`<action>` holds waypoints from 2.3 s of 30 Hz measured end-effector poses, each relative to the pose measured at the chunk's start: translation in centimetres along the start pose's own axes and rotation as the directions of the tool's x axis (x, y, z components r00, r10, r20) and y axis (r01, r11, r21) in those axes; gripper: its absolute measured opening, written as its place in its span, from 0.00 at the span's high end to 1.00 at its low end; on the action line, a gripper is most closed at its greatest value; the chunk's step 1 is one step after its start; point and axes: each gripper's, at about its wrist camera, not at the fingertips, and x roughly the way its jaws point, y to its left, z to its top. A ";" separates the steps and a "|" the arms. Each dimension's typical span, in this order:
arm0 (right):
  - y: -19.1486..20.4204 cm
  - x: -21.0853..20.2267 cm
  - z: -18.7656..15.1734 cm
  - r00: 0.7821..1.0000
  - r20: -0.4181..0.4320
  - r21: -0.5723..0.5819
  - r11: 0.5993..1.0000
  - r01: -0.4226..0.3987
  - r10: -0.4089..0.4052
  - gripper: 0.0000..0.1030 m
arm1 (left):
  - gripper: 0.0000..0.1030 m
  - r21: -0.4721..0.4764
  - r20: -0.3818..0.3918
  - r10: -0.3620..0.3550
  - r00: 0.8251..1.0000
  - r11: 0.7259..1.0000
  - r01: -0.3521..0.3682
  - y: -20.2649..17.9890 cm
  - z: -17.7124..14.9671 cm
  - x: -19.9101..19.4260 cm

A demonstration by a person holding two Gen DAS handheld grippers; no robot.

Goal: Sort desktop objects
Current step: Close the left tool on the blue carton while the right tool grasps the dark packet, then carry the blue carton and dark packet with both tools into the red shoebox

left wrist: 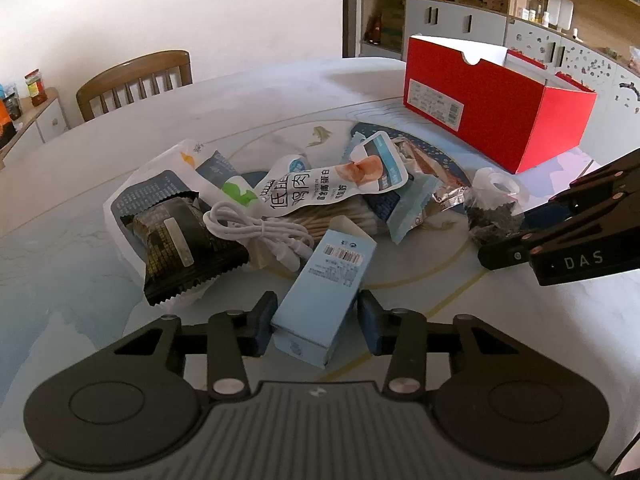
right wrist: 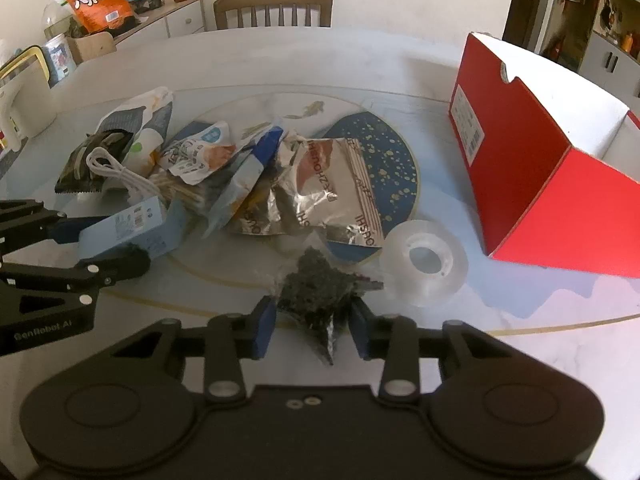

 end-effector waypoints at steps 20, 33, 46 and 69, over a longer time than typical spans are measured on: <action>0.4 -1.8 -0.6 1.000 0.013 0.010 1.000 0.016 -0.016 0.72 | 0.73 -0.014 0.032 -0.081 0.996 0.997 0.081 0.3 0.1 -1.7; -0.5 -4.6 -0.6 0.998 0.057 -0.016 1.000 -0.027 0.027 0.74 | 0.73 -0.079 0.049 -0.081 0.996 0.993 0.085 -0.3 -0.2 -4.0; -3.5 -8.3 0.2 0.990 0.116 -0.031 0.997 -0.074 0.077 0.74 | 0.73 -0.099 0.062 -0.056 0.996 0.993 0.062 -3.1 1.3 -6.4; -10.4 -12.3 2.0 0.979 0.194 -0.007 0.998 -0.066 0.067 0.75 | 0.73 -0.016 0.113 -0.090 0.990 0.996 0.092 -10.1 8.5 -5.9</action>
